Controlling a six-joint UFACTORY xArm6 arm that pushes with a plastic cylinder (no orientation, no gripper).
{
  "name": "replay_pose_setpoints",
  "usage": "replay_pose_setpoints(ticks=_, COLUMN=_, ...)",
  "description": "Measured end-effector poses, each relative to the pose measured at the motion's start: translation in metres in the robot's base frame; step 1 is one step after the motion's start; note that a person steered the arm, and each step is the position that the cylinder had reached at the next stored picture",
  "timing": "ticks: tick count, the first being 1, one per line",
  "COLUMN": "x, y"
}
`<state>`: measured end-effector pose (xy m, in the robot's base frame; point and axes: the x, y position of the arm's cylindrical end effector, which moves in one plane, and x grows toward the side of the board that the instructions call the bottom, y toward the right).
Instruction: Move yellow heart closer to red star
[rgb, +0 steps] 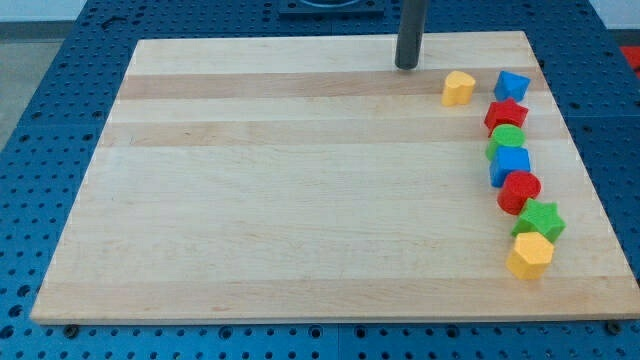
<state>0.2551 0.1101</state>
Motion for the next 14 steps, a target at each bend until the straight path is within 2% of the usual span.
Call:
replay_pose_setpoints(ticks=6, x=0.037, y=0.027)
replay_pose_setpoints(ticks=10, x=0.031, y=0.055)
replay_pose_setpoints(ticks=14, x=0.063, y=0.05)
